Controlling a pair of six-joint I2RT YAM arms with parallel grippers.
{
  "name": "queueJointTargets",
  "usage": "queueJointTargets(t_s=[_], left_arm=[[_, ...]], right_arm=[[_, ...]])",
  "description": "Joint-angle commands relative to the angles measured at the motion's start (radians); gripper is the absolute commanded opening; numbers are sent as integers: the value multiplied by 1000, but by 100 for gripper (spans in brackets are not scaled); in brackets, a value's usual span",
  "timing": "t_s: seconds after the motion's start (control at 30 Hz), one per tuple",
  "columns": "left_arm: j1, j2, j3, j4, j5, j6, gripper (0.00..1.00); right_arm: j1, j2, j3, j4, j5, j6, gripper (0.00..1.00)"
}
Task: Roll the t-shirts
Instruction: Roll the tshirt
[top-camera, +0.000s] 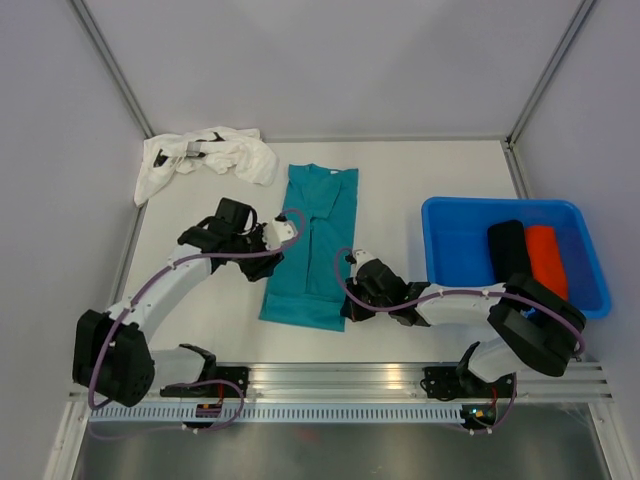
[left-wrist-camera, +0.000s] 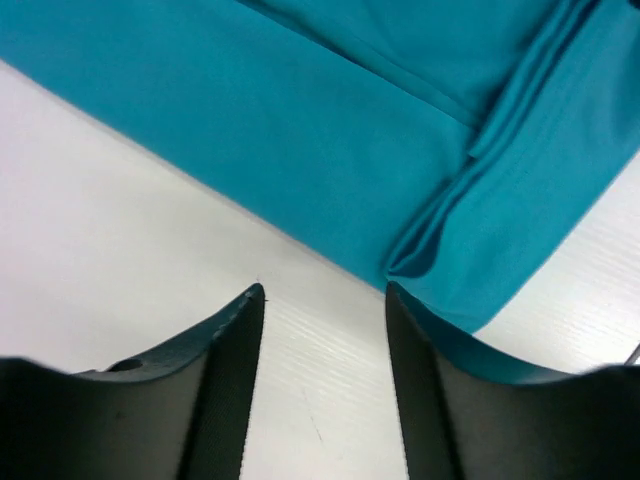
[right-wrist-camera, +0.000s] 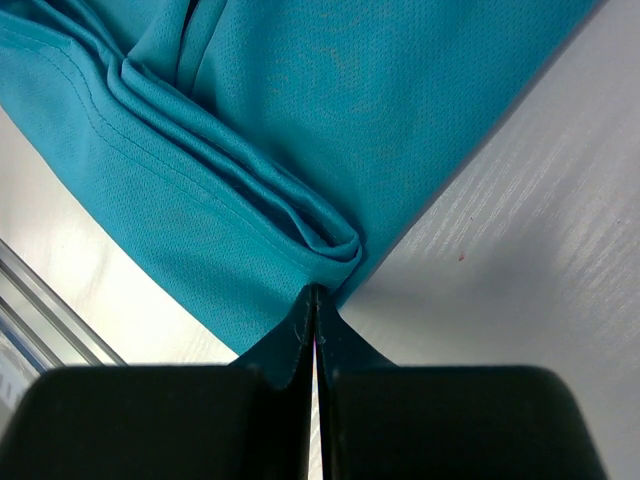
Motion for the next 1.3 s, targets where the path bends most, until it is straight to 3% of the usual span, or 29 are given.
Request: queueJointTargets(t_s=[0.0, 0.13, 0.23, 0.3, 0.43, 0.83, 0.93, 0.97, 1.13, 1.23, 1.27], left_arm=[[-102, -97, -63, -140, -55, 156, 59], [-250, -290, -246, -140, -83, 367, 66], [-331, -390, -295, -134, -6, 447, 74], [-365, -400, -329, -114, 11, 458, 78], [-382, -339, -392, -59, -95, 450, 87], [-382, -210, -432, 81, -165, 414, 79], [-382, -207, -438, 86, -155, 409, 69], [-382, -207, -444, 92, -155, 409, 60], [-382, -187, -459, 107, -135, 431, 41], [-382, -174, -456, 113, -124, 438, 26], [-382, -173, -450, 118, -124, 435, 16]], right_arm=[[0, -13, 11, -26, 9, 2, 0], [-1, -38, -5, 0, 15, 9, 0], [0, -40, -5, 4, 9, -5, 0], [0, -43, -8, 7, 9, -10, 0], [0, -63, -29, 34, 0, -13, 1], [0, -93, -41, 43, -32, -42, 3], [0, -162, -51, 58, -55, -94, 6], [0, -190, -57, 60, -52, -108, 9], [2, -340, -71, 57, -14, -276, 26], [5, -378, -92, 87, -17, -364, 32], [10, -386, -100, 116, -34, -387, 33]])
